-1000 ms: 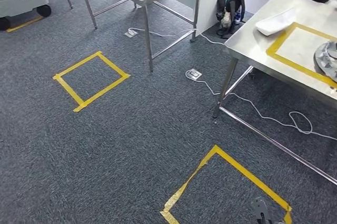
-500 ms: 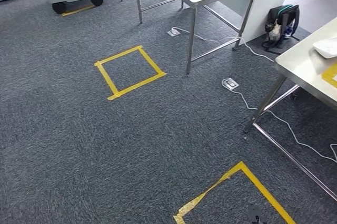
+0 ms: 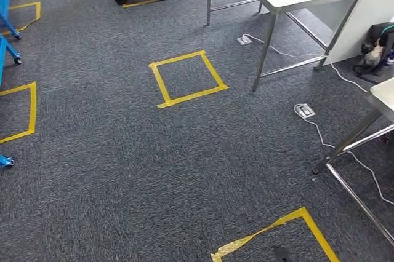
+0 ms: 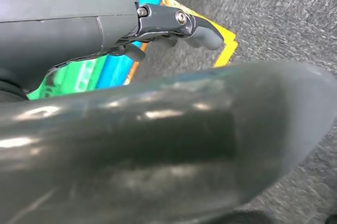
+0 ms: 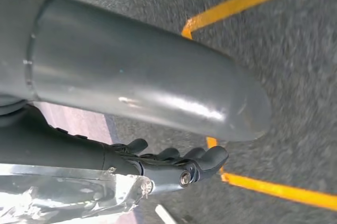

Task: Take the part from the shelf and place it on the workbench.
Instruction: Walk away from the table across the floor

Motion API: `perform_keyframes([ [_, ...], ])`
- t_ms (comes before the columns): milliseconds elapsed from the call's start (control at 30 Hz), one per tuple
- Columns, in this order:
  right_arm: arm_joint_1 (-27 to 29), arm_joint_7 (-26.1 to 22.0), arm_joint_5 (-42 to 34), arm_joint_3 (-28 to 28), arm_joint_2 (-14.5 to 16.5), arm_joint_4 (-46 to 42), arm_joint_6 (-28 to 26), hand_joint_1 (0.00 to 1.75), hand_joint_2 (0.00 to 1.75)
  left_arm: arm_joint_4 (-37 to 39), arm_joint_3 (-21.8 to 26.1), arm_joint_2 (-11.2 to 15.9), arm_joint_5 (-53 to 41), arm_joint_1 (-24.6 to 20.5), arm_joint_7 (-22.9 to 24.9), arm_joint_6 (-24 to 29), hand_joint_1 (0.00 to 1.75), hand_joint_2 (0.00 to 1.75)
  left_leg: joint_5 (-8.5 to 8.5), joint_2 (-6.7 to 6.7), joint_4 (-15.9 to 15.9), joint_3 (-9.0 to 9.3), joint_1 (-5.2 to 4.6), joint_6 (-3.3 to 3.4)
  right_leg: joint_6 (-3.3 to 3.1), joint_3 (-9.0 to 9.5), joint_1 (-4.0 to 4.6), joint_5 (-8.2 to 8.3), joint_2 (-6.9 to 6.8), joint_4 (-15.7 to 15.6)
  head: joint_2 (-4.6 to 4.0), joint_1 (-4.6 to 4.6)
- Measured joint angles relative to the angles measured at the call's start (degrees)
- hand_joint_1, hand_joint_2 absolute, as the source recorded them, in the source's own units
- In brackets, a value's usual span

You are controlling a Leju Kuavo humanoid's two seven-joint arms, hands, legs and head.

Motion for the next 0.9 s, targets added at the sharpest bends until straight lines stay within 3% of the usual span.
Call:
perform_keyframes([
  [67, -0.1, -0.6, -0.2, 0.0, 0.3, 0.3, 1.5, 0.0, 0.0, 0.0, 0.0, -0.2, 0.0, -0.1, 0.0, 0.0, 0.0, 0.0, -0.22, -1.04, -0.4, 0.11, -0.07, 0.83, 0.5, 0.53, 0.15, -0.36, -1.28, -0.3, 0.0, 0.26],
  [100, -0.2, -0.9, -0.1, 0.1, 0.5, 0.5, 2.4, 0.0, 0.0, 0.0, 0.1, -0.2, 0.0, 0.0, 0.0, -0.1, 0.0, 0.0, -0.17, -1.71, -0.5, 0.11, -0.01, 1.18, 0.79, 0.8, 0.05, -0.64, -1.27, -0.2, 0.0, 0.33],
  [167, -0.2, -1.3, 0.2, 0.3, 0.9, 0.8, 3.4, 0.0, 0.0, 0.0, 0.1, -0.2, 0.0, 0.1, 0.0, -0.1, 0.0, 0.0, 0.08, -3.02, -0.6, 0.11, 0.21, 1.98, 1.29, -0.07, -0.21, -2.83, 1.18, 2.7, 0.01, 0.53],
  [233, 0.0, -1.0, 0.6, 0.6, 1.1, 1.0, 3.8, 0.0, 0.0, 0.0, 0.2, -0.3, 0.0, 0.0, -0.1, -0.1, 0.0, 0.0, 0.19, -4.33, -0.6, 0.03, 0.28, 2.49, 1.45, -3.78, -0.33, -6.83, 4.66, 10.4, 0.02, 0.8],
  [267, 0.1, -0.9, 0.8, 0.7, 1.2, 1.1, 4.0, 0.0, 0.0, 0.0, 0.2, -0.3, 0.0, 0.0, -0.1, -0.1, 0.0, 0.0, 0.19, -5.08, -0.6, 0.0, 0.24, 2.59, 1.44, -5.97, -0.3, -8.34, 5.46, 14.5, 0.01, 0.88],
  [300, 0.3, -0.7, 0.9, 0.8, 1.3, 1.2, 4.1, 0.0, 0.0, 0.0, 0.2, -0.4, 0.0, 0.0, -0.1, -0.1, 0.0, 0.0, 0.17, -5.88, -0.6, 0.02, 0.2, 2.62, 1.38, -7.55, -0.28, -8.77, 5.81, 17.0, 0.01, 0.92],
  [333, 0.4, -0.6, 1.0, 1.0, 1.4, 1.2, 4.2, 0.0, 0.0, 0.0, 0.2, -0.4, 0.0, 0.0, -0.1, -0.1, 0.0, 0.0, 0.16, -6.68, -0.6, 0.07, 0.18, 2.63, 1.29, -8.17, -0.26, -7.94, 5.95, 17.3, 0.01, 0.96],
  [367, 0.4, -0.4, 1.1, 1.1, 1.4, 1.3, 4.2, 0.0, 0.0, 0.0, 0.2, -0.4, 0.0, 0.0, -0.1, -0.1, 0.0, 0.0, 0.14, -7.43, -0.6, 0.15, 0.18, 2.61, 1.19, -7.64, -0.28, -6.03, 6.1, 15.1, 0.01, 0.96],
  [433, 0.4, -0.1, 1.2, 1.6, 1.5, 1.3, 4.3, 0.0, 0.0, 0.0, 0.3, -0.5, 0.0, 0.0, -0.1, -0.1, 0.0, 0.0, 0.05, -8.76, -0.5, 0.31, 0.13, 2.33, 1.06, -4.52, -0.46, -1.46, 7.51, 7.0, 0.01, 0.96],
  [467, 0.4, 0.1, 1.3, 1.8, 1.6, 1.3, 4.3, 0.0, 0.0, 0.0, 0.3, -0.5, 0.0, 0.0, -0.1, 0.0, 0.0, 0.0, -0.01, -9.29, -0.4, 0.32, 0.05, 2.07, 0.96, -3.19, -0.56, -0.04, 8.28, 3.7, 0.0, 0.92],
  [533, 0.3, 0.4, 1.2, 2.3, 1.7, 1.4, 4.3, 0.0, 0.0, 0.0, 0.3, -0.6, 0.0, 0.1, -0.1, 0.0, 0.0, 0.0, 0.01, -10.11, -0.4, 0.19, -0.01, 1.38, 0.58, -2.04, -0.52, 0.75, 9.1, 1.1, 0.0, 0.84],
  [600, 0.2, 0.6, 1.0, 2.6, 1.9, 1.4, 4.3, 0.0, 0.0, 0.0, 0.3, -0.6, 0.0, 0.2, 0.0, 0.0, 0.0, 0.0, 0.14, -10.53, -0.5, -0.03, 0.19, 0.69, -0.17, -1.84, -0.43, 1.03, 8.24, 1.2, 0.01, 0.81],
  [667, 0.3, 0.6, 1.0, 2.8, 1.9, 1.4, 4.2, 0.0, 0.0, 0.0, 0.3, -0.7, 0.0, 0.3, 0.0, 0.0, 0.0, 0.0, -1.43, -8.92, 1.8, -1.16, 0.15, 0.1, -0.92, -1.73, -0.54, 1.33, 7.29, 0.9, 0.01, 0.6],
  [733, 0.4, 0.6, 1.0, 2.8, 1.9, 1.4, 4.2, 0.0, 0.0, 0.0, 0.3, -0.8, 0.0, 0.2, 0.0, 0.0, 0.0, 0.0, -5.3, -6.5, 8.8, -4.46, 0.08, -0.31, -1.38, -1.73, -0.48, 1.34, 6.16, 0.8, 0.0, 0.34],
  [800, 0.5, 0.6, 1.0, 2.9, 1.9, 1.4, 4.2, 0.0, 0.0, 0.0, 0.3, -0.8, 0.0, 0.1, 0.0, 0.0, 0.0, 0.0, -7.96, -5.73, 15.8, -7.92, 0.14, -0.52, -1.57, -1.75, -0.36, 1.24, 4.88, 0.8, 0.0, 0.31],
  [833, 0.5, 0.6, 1.0, 2.9, 2.0, 1.4, 4.2, 0.0, 0.0, 0.0, 0.3, -0.8, 0.0, 0.2, 0.0, 0.0, 0.0, 0.0, -7.71, -5.65, 16.7, -8.38, 0.15, -0.52, -1.59, -1.74, -0.34, 1.18, 4.29, 0.8, 0.0, 0.3],
  [867, 0.5, 0.6, 1.0, 2.9, 2.0, 1.4, 4.2, 0.0, 0.0, 0.0, 0.3, -0.8, 0.0, 0.2, 0.0, 0.0, 0.0, 0.0, -6.4, -5.54, 15.3, -7.62, 0.15, -0.46, -1.57, -1.68, -0.33, 1.13, 3.74, 0.8, 0.0, 0.31],
  [900, 0.5, 0.6, 1.0, 2.9, 2.0, 1.4, 4.2, 0.0, 0.0, 0.0, 0.3, -0.8, 0.0, 0.2, 0.0, 0.0, 0.0, 0.0, -4.44, -5.1, 11.8, -5.81, 0.14, -0.34, -1.48, -1.56, -0.32, 1.05, 3.26, 0.8, 0.0, 0.3],
])
